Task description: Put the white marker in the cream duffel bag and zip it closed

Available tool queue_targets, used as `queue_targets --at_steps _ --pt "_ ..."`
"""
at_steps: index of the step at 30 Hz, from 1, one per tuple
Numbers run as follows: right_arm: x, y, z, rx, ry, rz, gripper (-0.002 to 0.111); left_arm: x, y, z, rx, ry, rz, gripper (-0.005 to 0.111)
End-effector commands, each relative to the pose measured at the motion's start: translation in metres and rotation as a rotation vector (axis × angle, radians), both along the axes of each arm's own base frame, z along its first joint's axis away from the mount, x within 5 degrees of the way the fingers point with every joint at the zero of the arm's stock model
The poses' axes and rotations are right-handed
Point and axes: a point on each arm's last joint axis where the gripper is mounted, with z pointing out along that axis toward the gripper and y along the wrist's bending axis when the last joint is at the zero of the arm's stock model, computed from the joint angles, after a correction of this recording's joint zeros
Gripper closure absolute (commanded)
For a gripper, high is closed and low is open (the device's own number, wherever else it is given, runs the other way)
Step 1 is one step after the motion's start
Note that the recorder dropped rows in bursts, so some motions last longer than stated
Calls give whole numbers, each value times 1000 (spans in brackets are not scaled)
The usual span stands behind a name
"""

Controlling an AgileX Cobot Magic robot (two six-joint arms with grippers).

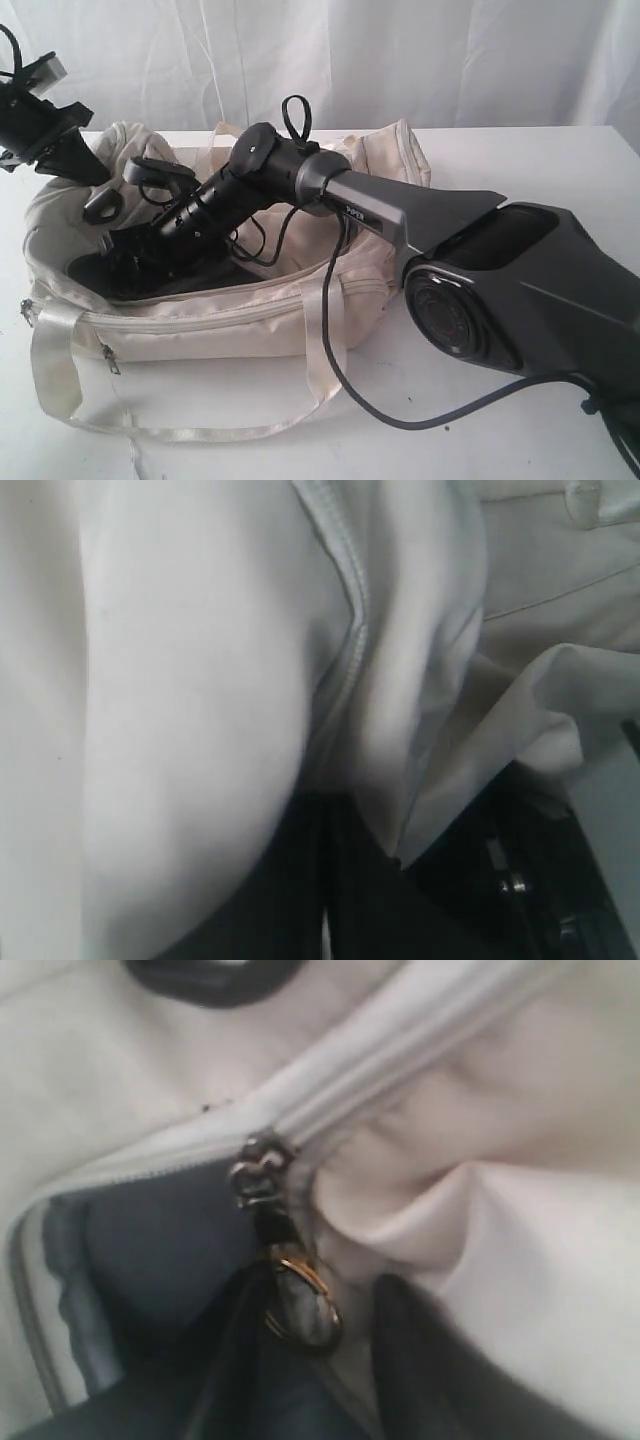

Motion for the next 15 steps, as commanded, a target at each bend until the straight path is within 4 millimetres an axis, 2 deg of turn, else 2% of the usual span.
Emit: queue_targets --at_steps 1,4,7,11,15 --pt "-5 2 -3 -15 -5 47 86 -7 -27 -1 -38 70 -114 107" --pt "-5 0 -4 -34 -10 45 97 -7 -37 -3 -4 75 -151 107" --pt "-4 0 -3 -47 -11 41 107 -8 -37 -5 31 84 -161 107" --pt "-4 -1 8 -38 -33 38 108 -8 -33 -6 57 97 -153 107" --pt "-2 -5 30 -18 -59 37 108 -10 -27 -9 110 125 -137 107"
